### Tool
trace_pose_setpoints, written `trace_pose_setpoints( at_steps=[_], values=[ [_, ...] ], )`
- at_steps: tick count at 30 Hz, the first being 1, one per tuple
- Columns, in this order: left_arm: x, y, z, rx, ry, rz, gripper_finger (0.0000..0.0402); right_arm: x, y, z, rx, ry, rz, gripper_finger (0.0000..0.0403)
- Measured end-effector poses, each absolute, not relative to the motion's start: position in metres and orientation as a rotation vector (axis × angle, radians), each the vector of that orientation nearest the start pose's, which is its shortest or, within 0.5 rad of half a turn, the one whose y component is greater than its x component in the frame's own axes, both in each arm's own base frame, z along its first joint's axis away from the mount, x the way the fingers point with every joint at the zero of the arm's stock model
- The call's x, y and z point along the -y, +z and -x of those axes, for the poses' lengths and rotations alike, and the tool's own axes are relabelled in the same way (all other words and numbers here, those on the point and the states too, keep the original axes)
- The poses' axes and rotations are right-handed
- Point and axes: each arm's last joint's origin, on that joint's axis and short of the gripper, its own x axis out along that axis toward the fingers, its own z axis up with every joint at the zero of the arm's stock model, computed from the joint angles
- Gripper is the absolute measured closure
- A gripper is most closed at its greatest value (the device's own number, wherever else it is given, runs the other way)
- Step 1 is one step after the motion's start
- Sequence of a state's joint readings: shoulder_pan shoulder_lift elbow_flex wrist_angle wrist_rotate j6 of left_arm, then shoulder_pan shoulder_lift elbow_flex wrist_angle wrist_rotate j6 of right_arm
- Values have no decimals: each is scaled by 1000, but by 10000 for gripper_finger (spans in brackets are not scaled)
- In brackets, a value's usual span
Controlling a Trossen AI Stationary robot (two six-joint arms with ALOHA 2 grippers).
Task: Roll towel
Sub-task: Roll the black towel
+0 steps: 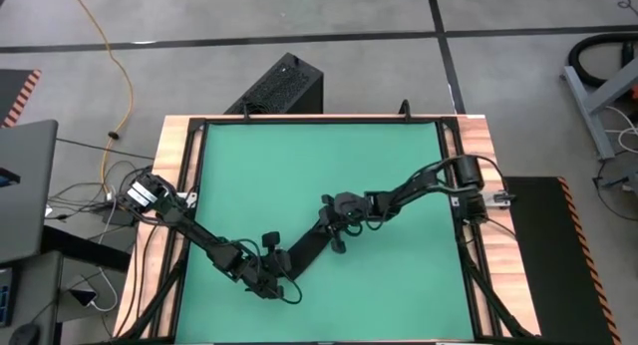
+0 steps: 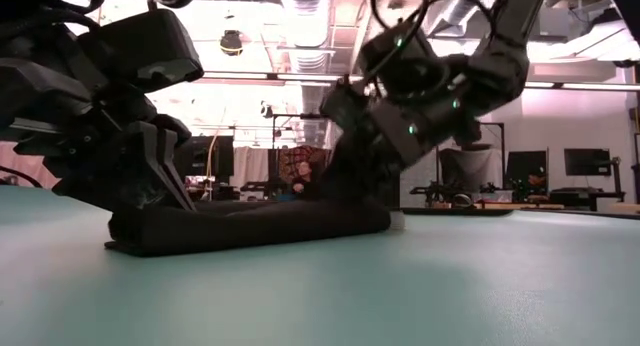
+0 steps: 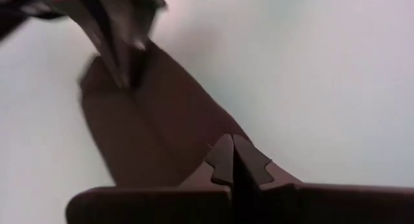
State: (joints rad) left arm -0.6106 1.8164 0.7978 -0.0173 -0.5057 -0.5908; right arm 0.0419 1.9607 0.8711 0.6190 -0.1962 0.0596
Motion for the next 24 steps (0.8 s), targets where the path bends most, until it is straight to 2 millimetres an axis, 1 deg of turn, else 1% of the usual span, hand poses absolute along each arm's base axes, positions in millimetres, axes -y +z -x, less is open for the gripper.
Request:
trace_pose_setpoints(
  at_steps=[4,8,13,18,21,24],
  values=[
    [167,101,-261,-885,150,-17,401,-19,99,-372,-512,207,-101,386],
    [164,105,-256,-948,98,-107,401,-18,88,-364,-539,139,-107,387],
    [148,115,-251,-1031,81,-235,401,-18,82,-350,-501,73,-117,387],
    [131,125,-250,-1055,81,-423,401,-17,79,-345,-485,8,-143,387],
    [121,137,-251,-1025,89,-499,402,-18,79,-345,-478,-7,-146,387],
    [110,151,-252,-1004,138,-492,401,-17,79,-345,-474,-45,-159,387]
  ],
)
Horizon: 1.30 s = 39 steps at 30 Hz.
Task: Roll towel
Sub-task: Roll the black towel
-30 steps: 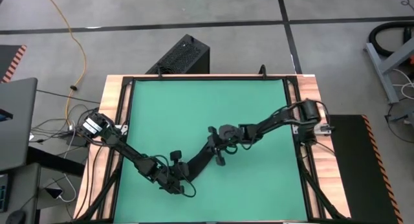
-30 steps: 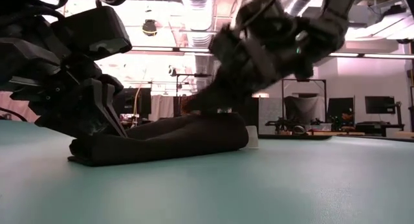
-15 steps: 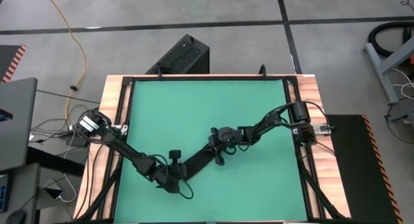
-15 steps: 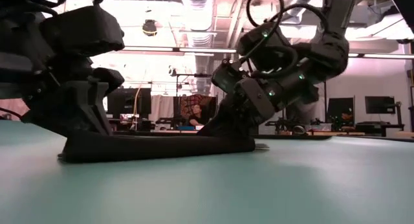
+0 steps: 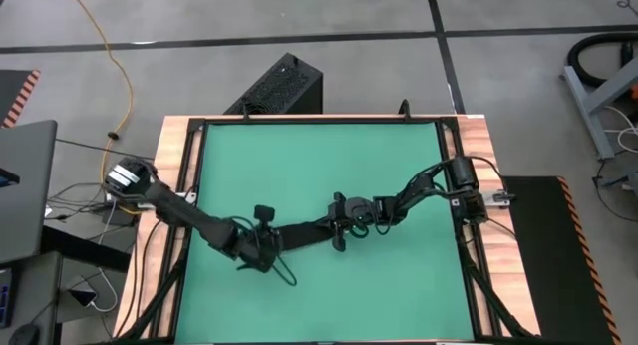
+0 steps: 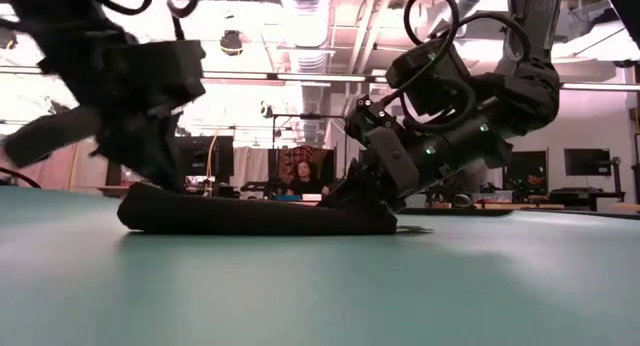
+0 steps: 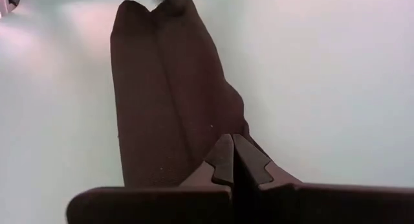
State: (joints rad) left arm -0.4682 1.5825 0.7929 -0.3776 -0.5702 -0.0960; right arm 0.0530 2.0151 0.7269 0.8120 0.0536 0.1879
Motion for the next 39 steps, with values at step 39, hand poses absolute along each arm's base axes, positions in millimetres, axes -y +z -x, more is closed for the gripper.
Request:
trace_pose_setpoints(
  at_steps=[39],
  values=[
    [125,68,-225,-367,529,346,401,-26,80,-345,-450,-101,-157,387]
  ],
)
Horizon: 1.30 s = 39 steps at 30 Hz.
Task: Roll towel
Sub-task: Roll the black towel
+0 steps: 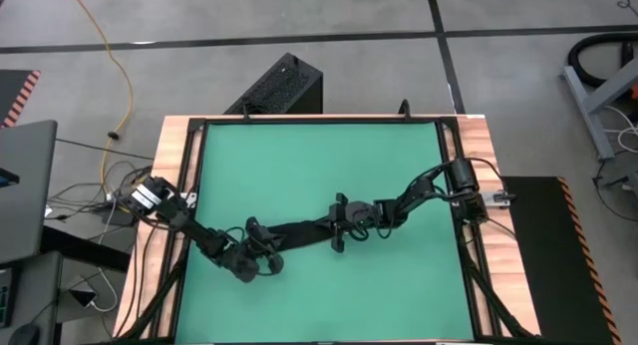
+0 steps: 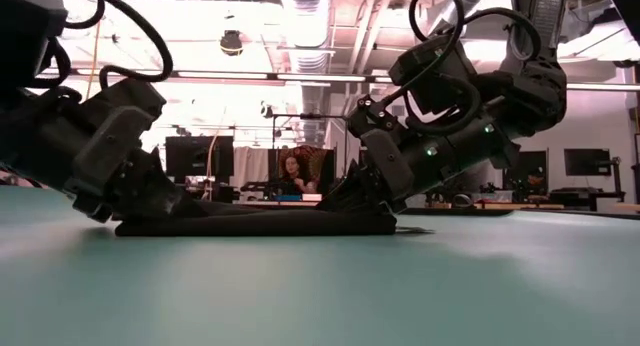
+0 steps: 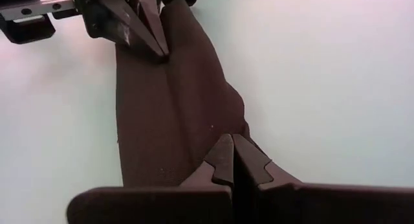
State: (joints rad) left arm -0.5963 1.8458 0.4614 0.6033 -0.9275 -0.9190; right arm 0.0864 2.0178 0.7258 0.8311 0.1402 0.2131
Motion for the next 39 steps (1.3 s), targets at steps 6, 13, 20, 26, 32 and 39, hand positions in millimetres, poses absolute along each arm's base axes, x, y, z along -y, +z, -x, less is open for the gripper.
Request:
trace_pose_setpoints(
  at_steps=[6,13,20,26,32,39],
  values=[
    [116,63,-226,-462,530,314,401,-24,92,-347,-345,-142,-112,387],
    [103,67,-233,-576,456,209,401,-21,128,-348,-208,-168,-37,387],
    [74,87,-239,-671,415,85,401,-30,135,-348,-170,-122,-24,387],
    [60,91,-241,-696,419,59,402,-45,118,-351,-99,-88,-48,387],
    [60,91,-242,-700,402,21,402,-36,86,-353,-118,-145,-102,388],
    [60,92,-243,-696,380,-25,401,-19,70,-354,-138,-198,-192,388]
  ],
)
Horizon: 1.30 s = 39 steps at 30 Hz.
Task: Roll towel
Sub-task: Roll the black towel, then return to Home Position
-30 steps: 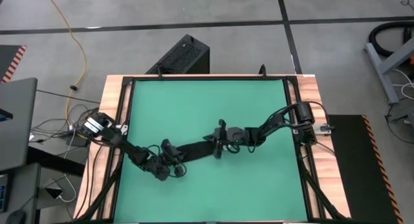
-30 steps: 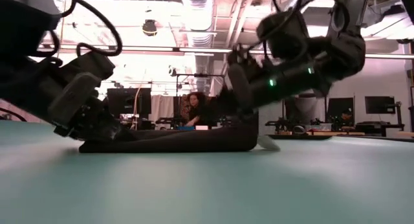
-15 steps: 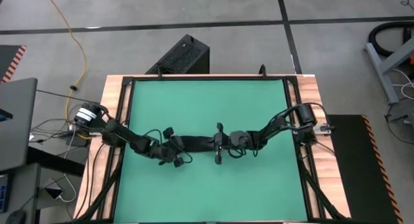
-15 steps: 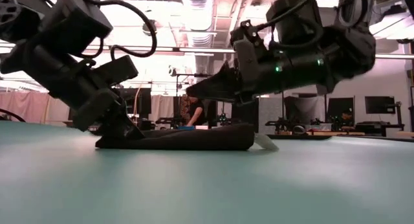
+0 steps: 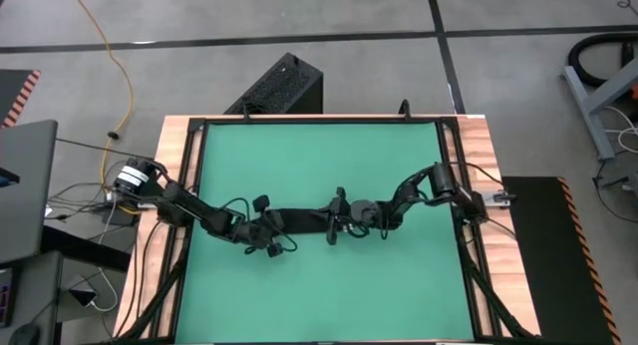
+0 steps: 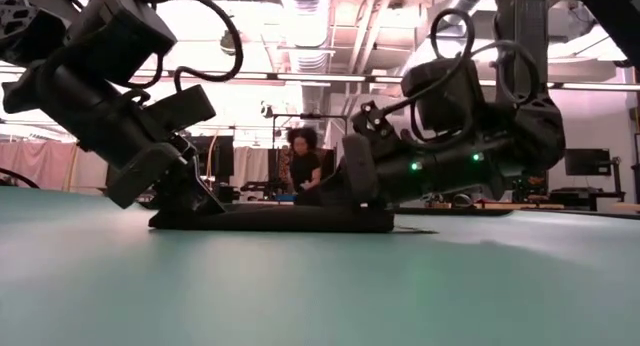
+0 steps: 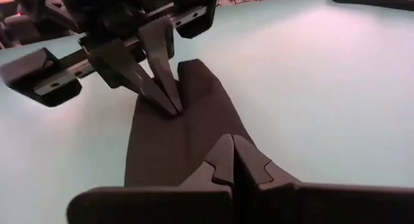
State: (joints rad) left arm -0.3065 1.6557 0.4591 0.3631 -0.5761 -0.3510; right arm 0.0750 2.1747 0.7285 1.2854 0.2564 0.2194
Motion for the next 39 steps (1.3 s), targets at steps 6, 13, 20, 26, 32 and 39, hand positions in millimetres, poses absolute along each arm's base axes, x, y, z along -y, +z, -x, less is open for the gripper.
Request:
trace_pose_setpoints(
  at_steps=[6,13,20,26,32,39],
  values=[
    [63,119,-241,-589,373,6,401,-23,65,-354,-176,-195,-193,388],
    [69,169,-230,-316,466,21,402,-24,64,-353,-188,-198,-190,388],
    [62,134,-221,-249,382,107,402,-24,64,-353,-193,-198,-188,388],
    [47,101,-216,-240,404,195,401,-24,64,-353,-195,-198,-188,388],
    [45,75,-219,-317,408,256,401,-24,63,-353,-204,-199,-187,388],
    [48,66,-216,-351,416,277,401,-24,61,-353,-226,-201,-183,388]
  ],
)
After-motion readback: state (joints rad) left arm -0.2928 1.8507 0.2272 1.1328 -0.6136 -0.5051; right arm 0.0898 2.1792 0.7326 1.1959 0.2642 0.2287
